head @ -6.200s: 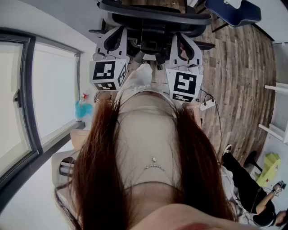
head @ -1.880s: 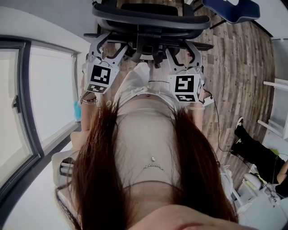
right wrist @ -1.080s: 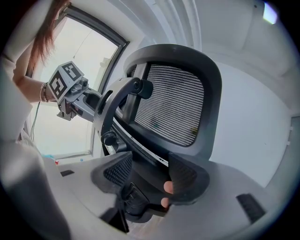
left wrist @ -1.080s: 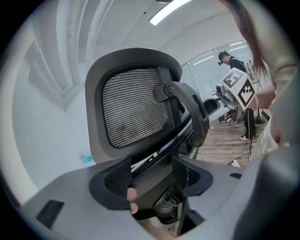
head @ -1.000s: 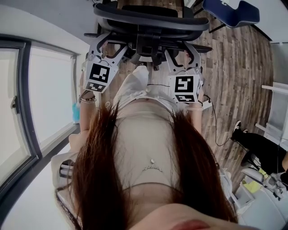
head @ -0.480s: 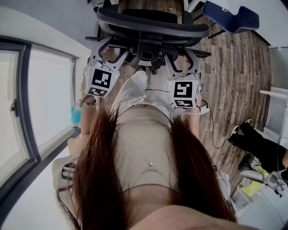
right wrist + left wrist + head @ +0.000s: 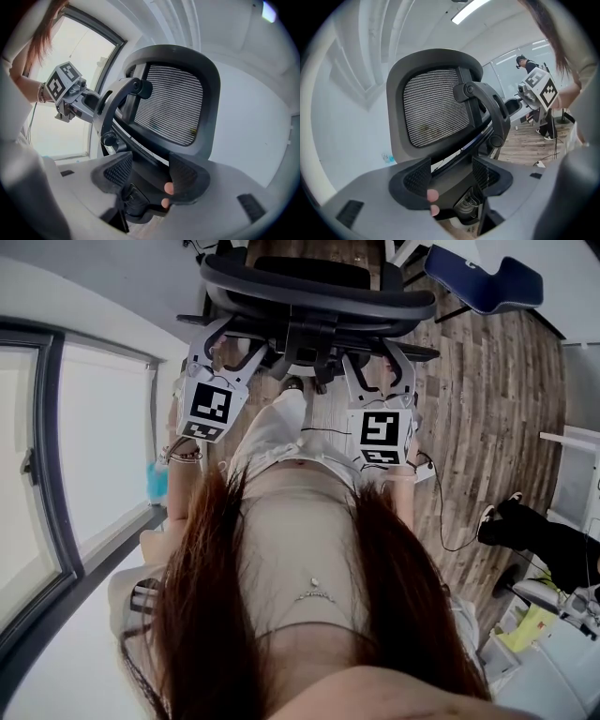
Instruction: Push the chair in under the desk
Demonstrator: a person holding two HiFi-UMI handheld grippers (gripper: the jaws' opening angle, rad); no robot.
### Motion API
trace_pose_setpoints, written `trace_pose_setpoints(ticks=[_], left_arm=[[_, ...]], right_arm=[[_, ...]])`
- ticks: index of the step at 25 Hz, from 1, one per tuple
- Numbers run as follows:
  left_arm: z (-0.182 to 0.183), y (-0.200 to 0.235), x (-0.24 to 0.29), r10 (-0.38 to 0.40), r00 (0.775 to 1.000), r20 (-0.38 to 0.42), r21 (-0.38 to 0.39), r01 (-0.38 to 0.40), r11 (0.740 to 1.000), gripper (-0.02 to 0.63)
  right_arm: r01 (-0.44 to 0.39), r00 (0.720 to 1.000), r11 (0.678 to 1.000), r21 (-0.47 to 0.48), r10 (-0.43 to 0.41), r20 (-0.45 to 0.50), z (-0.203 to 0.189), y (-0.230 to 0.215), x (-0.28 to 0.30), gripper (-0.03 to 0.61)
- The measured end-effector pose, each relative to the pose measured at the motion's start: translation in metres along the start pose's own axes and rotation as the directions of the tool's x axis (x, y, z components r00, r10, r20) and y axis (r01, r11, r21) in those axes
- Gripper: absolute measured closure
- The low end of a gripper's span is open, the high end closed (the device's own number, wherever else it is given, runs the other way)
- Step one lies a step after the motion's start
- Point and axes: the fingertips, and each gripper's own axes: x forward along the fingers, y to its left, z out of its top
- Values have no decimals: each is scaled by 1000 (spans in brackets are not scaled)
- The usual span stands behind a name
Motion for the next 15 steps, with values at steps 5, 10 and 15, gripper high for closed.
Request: trace_pose_setpoints(ticks=[5, 10, 15], left_arm=[[0, 5, 4, 4, 1000, 3, -1, -4, 1000, 350], [1, 7, 6, 14, 1000, 10, -1, -14, 1000, 347], [0, 19, 17, 13, 1000, 11, -4, -13, 1000, 347]], right_arm=[[-1, 1000, 1000, 1, 1, 5, 2, -2, 6, 330], [3, 1000, 1000, -1, -3, 12, 3, -4, 8, 330], [13, 1000, 1000, 6, -13, -18, 2, -10, 21, 330]])
